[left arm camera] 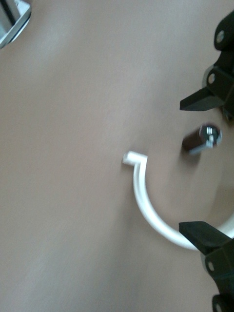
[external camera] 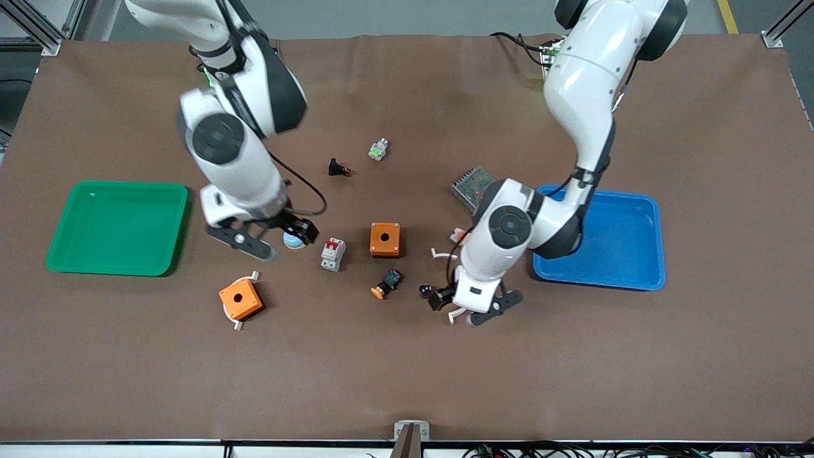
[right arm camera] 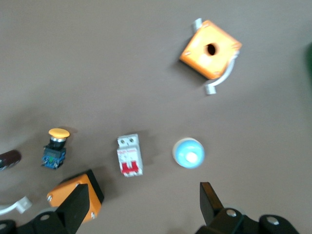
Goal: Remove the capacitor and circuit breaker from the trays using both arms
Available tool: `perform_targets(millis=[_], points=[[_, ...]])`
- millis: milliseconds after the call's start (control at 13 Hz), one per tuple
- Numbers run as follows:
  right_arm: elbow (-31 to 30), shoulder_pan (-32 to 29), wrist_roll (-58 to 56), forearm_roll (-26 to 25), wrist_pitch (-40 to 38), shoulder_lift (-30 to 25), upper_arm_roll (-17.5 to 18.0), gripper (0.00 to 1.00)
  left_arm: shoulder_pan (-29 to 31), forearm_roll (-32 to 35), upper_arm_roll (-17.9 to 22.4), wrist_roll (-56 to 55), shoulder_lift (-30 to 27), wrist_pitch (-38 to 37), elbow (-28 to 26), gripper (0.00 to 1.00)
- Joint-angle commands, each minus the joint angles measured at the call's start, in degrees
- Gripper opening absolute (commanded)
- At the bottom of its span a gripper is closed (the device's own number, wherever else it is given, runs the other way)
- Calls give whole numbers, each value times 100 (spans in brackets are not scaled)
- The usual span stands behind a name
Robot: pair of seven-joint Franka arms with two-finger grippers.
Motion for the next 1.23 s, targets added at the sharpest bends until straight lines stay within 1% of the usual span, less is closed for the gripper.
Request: perform_targets(millis=[0,77,231,308,385,538,692,769,923,1077,1154], points=[[218,-462,-1207,49,-745,-673,56,100,411,105,-45,778,-604,-987,-157,100],[438,-637,-1491,49,-1069,-709,56,100,570,105,-45,1129,-798,-1321,-192,100],[1131,-1137,-1974,66,-1990,-701,38,100,930,105,-45,1867,-1237,-2024,-280,100],[1265,-1288,-2560,66,-2256,-709,21,100,1071,105,-45,2158,-1422,-2332,-289,100],[1292,-1420,-3192,49,-2328,-753,-41,100,1281,114,-45,2474,-1598,-2596,-298,100],[1292,-1666,-3820,40,-2495,-1007,-295,100,1580,166,-19,3221,-2001,-2906,-446,100],[1223,-1878,-4670,40,-2697,-1201,-567,100,1740,682,-36,3627,-2432,-2915,-753,100],[1222,-1974,-4875,40,-2802,-1254,-638,100,1801,798,-36,3846,-2617,-2916,-894,100],[1205,-2089,-4947,-30,-2795,-1341,-656,100,2064,808,-45,4408,-2977,-2916,-1149,100],[960,-2203,-5070,-100,-2681,-1525,-656,100,2196,799,-54,4552,-3382,-2907,-1491,100],[784,-2265,-5297,-310,-2515,-1657,-656,100,2214,782,-62,4552,-3627,-2898,-1685,100]])
